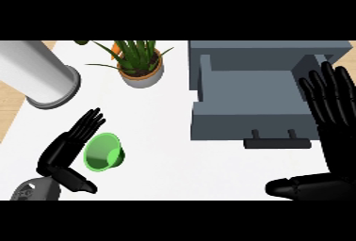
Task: Pick up the cup, place it into the drawer and close the drawer
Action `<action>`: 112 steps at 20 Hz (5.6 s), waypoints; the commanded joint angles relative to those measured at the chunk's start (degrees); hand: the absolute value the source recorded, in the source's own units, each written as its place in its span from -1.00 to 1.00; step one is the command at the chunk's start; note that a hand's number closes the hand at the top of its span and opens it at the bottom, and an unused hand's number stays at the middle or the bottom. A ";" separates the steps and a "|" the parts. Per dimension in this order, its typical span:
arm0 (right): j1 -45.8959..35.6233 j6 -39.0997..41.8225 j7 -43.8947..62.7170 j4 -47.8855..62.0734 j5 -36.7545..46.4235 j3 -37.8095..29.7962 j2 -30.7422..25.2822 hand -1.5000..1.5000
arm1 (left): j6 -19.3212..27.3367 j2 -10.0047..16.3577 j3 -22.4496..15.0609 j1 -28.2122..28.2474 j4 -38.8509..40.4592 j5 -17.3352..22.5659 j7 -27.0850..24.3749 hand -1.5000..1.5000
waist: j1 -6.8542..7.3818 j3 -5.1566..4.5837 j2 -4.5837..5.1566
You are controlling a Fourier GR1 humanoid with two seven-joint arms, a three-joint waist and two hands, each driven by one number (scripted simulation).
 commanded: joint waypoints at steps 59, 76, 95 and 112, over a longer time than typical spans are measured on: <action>-3.12 -1.18 3.10 -0.95 -0.41 0.35 0.99 -1.00 | -4.45 -0.25 -9.70 -14.89 36.68 -1.65 -34.17 1.00 | -0.70 -0.23 0.42; -0.04 -1.06 3.97 -2.53 2.34 1.61 0.56 -1.00 | 21.43 -6.74 -0.59 -6.57 13.44 10.51 -26.58 1.00 | 0.54 0.04 -0.19; 2.50 1.55 4.16 -5.57 -1.42 -1.23 -1.00 -1.00 | 39.01 -12.43 -9.11 -19.73 -19.15 12.94 10.53 1.00 | -0.08 0.02 -0.09; 3.31 3.38 -1.07 0.14 -1.77 -1.69 -0.18 -1.00 | 53.74 -13.04 -13.54 -47.83 0.36 10.11 17.86 1.00 | -0.81 0.04 0.07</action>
